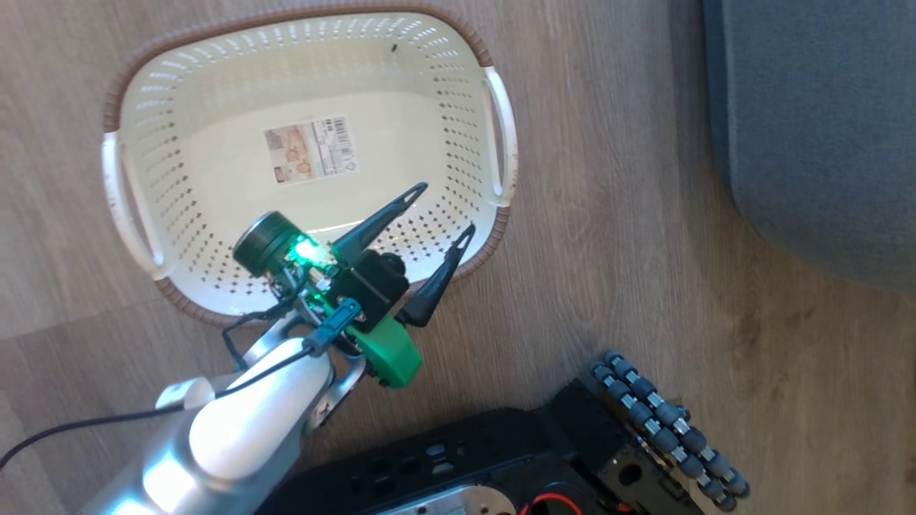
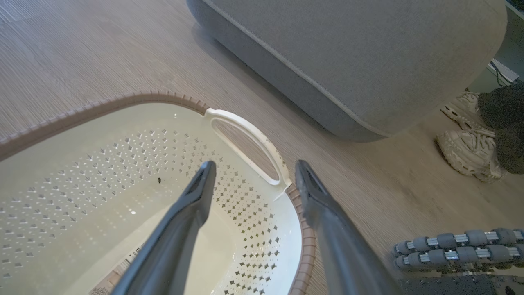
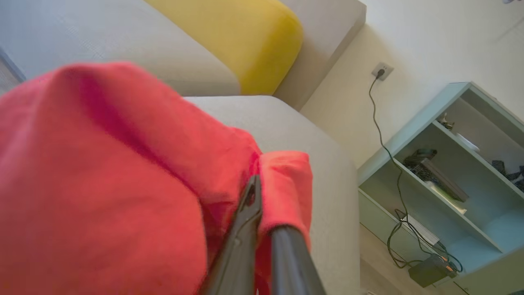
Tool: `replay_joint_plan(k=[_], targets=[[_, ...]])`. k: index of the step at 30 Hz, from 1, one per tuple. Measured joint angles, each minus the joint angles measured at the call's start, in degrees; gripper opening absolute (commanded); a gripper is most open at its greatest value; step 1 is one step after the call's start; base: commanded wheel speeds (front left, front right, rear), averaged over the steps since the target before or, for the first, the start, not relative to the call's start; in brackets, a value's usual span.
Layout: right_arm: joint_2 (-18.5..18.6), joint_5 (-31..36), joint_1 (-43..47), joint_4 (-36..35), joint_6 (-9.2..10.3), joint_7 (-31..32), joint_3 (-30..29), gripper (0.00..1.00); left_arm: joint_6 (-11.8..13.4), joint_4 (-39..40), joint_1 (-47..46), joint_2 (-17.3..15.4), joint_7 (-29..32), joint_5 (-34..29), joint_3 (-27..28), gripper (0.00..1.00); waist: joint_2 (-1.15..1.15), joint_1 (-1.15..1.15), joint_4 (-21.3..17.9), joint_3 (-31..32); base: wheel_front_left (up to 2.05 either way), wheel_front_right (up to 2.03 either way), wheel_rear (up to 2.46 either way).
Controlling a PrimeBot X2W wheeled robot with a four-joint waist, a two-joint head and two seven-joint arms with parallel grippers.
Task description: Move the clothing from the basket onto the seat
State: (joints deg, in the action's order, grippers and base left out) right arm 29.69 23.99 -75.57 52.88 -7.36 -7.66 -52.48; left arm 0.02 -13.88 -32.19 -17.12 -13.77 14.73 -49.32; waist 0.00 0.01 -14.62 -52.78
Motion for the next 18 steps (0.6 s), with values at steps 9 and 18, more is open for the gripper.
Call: replay_joint_plan(k=[9,18], targets=[[3.3,0.7,3.0,7.5,0.00,-6.2,7.7,1.00,-1.1,-2.9,-2.0,3.4,-0.9,0.5,0.4,1.00,0.00,0.00,2.2,3.7,0.00,0.00,0.00],[5.1,-10.3,10.7,7.1,0.00,-6.7,21.5,1.00,-3.6,-3.1,-1.4,7.8,-0.9,0.3,3.2,1.00,0.01,-0.01,4.1,10.9,0.00,0.00,0.00]])
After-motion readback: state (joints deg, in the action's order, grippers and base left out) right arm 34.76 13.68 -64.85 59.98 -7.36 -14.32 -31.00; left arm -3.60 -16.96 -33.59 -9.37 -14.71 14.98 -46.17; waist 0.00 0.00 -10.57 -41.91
